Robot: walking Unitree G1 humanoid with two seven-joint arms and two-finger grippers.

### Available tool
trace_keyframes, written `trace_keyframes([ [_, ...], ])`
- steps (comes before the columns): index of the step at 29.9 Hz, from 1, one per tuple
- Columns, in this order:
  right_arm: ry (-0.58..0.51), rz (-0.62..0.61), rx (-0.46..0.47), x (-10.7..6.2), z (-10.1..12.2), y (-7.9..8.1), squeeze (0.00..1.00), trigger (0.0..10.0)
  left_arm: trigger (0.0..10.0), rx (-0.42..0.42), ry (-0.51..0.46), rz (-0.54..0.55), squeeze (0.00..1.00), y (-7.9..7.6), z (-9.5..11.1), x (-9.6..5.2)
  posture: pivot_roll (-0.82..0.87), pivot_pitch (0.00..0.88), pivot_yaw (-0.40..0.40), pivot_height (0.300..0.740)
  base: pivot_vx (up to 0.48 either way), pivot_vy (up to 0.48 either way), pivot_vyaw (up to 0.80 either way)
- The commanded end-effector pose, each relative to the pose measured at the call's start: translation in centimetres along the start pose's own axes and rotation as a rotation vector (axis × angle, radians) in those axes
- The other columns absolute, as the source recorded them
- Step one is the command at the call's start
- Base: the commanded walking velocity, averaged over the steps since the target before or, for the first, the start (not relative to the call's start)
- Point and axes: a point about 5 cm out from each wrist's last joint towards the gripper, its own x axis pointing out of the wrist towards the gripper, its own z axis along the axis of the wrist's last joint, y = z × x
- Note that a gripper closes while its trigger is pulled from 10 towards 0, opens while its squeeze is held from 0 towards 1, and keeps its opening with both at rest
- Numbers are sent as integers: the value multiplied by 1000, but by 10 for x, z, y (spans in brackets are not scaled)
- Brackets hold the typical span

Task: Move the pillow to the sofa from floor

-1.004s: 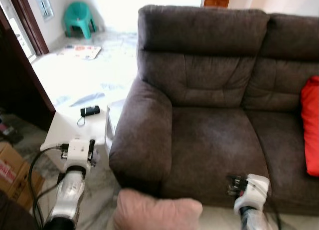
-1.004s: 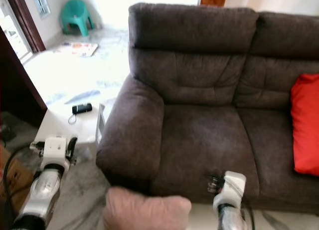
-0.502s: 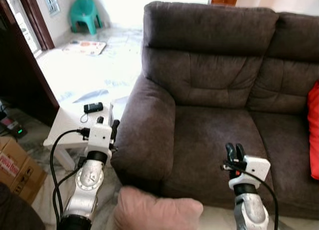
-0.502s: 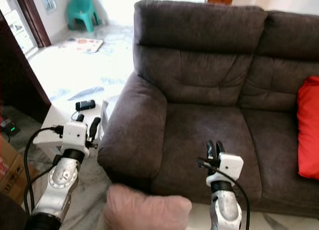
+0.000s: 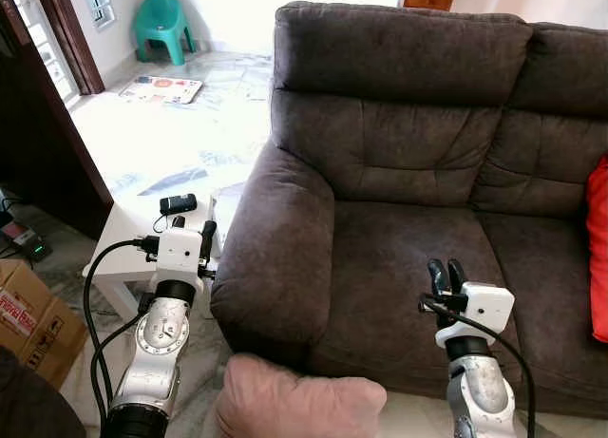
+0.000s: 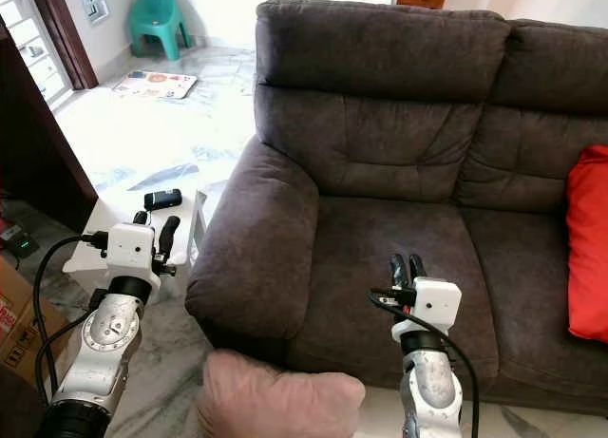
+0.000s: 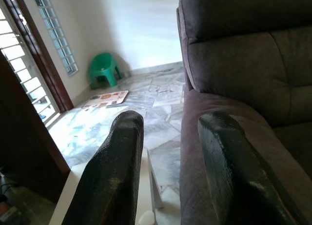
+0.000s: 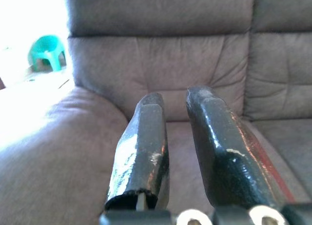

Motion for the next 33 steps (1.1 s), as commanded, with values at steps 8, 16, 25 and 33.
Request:
trace_keyframes([
  [8,-24,-49,-1,-4,9,-5,0,10000,10000,0,29,-22,0,-1,-6,0,-22,0,-17,740,0,0,0],
  [16,-17,-39,17,0,11,3,0,10000,10000,-1,34,-27,0,-4,-9,1,15,0,-21,740,0,0,0],
  [25,17,-29,7,3,8,5,0,10000,10000,13,42,-8,0,2,-14,-5,39,0,-29,740,0,0,0],
  [33,16,-7,14,5,12,7,0,10000,10000,12,44,-8,0,-1,-15,-3,38,0,-33,740,0,0,0],
])
